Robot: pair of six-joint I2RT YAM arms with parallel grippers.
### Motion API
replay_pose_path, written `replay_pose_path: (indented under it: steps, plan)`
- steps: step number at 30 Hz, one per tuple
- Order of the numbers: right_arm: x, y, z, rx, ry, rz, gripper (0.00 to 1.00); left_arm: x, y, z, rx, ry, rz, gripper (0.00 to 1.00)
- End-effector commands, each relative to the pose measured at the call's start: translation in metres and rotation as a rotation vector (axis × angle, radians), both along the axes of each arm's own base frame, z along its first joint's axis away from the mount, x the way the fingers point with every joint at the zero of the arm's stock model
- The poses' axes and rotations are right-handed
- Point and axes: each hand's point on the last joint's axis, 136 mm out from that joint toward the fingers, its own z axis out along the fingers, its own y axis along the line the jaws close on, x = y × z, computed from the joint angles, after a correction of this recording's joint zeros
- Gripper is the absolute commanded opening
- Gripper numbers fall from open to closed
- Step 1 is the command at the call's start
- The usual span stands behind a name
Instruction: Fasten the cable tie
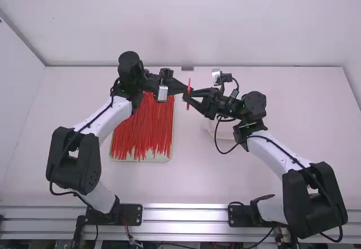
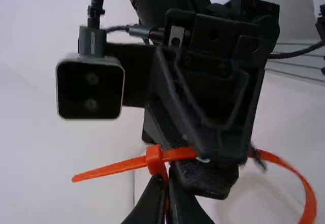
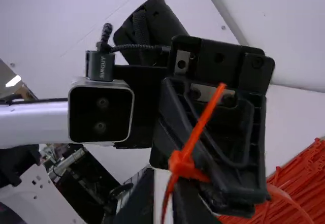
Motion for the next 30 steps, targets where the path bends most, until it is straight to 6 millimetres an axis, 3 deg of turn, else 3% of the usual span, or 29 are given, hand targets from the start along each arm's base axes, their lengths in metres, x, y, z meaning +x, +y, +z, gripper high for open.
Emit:
replay_pose_path:
  steps: [1,3,5,14,22,30]
  plan:
    - [0.004,-0.007,0.003,-0.009,-0.022,-0.005,0.19,-0.009,0.004,-0.004,0.012,0.050,-0.049,0.02]
    - [0.002,-0.010,0.000,-0.019,-0.018,0.011,0.23,-0.010,0.003,-0.003,0.016,0.070,-0.052,0.02]
    - [0.001,-0.019,-0.001,-0.029,-0.008,0.037,0.33,-0.009,0.005,-0.001,0.020,0.094,-0.047,0.02]
    - [0.004,-0.028,-0.001,-0.026,0.043,0.034,0.47,-0.012,0.001,-0.001,0.027,0.131,-0.058,0.02]
    - [-0.006,-0.027,0.015,0.005,-0.025,0.063,0.50,-0.020,-0.003,-0.013,0.030,0.140,-0.074,0.02]
    - [0.000,-0.033,0.018,0.016,-0.020,0.032,0.53,-0.029,-0.012,-0.018,0.031,0.138,-0.103,0.02]
